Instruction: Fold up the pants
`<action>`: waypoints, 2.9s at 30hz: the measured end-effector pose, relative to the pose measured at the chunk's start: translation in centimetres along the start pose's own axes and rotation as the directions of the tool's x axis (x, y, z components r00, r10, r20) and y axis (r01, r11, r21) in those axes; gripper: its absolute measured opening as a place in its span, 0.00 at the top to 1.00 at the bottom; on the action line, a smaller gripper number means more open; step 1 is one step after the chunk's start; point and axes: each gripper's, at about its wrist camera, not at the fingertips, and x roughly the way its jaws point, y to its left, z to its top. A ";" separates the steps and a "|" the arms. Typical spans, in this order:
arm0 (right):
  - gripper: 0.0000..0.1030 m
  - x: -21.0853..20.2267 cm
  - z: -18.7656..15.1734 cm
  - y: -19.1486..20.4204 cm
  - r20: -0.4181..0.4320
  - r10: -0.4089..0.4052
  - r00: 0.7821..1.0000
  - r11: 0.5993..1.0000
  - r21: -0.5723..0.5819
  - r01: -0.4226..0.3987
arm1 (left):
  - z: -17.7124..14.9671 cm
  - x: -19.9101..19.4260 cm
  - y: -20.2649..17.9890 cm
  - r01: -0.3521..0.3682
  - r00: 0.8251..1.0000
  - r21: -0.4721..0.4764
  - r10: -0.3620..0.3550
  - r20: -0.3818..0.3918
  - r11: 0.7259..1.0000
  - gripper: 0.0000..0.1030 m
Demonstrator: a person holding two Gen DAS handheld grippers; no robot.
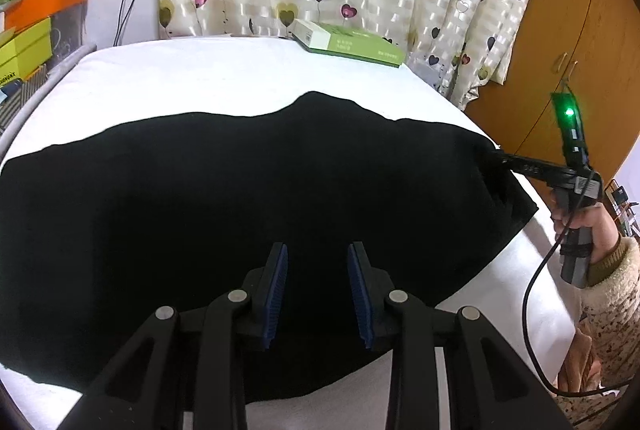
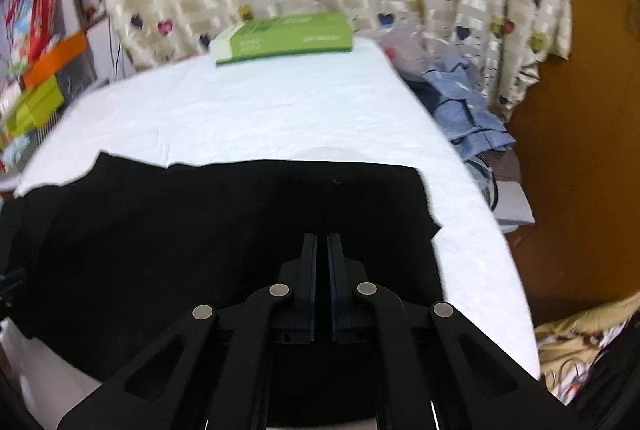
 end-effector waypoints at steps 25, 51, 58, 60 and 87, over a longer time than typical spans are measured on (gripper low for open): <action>0.96 -2.8 -5.9 -7.0 0.022 0.074 0.997 0.952 0.298 -0.078 | -2.3 -1.3 -1.0 0.000 0.999 0.067 0.003 -0.045 0.998 0.65; 0.81 0.2 3.5 7.1 0.017 0.328 0.945 0.937 -0.134 -0.323 | 2.8 -3.6 6.5 -0.164 0.985 -0.008 0.164 0.052 0.987 0.65; 0.63 6.1 6.7 14.9 -0.157 0.471 0.868 0.829 -0.259 -0.496 | 2.8 -2.2 10.9 -0.227 0.973 -0.102 0.229 0.009 0.969 0.65; 0.62 7.8 7.1 16.7 -0.210 0.488 0.847 0.805 -0.267 -0.529 | 2.5 -2.1 11.6 -0.225 0.974 -0.106 0.226 -0.003 0.969 0.65; 0.90 12.8 8.3 20.8 -0.263 0.445 0.856 0.792 -0.331 -0.514 | 1.3 -2.7 12.8 -0.170 0.984 -0.138 0.175 0.024 0.976 0.65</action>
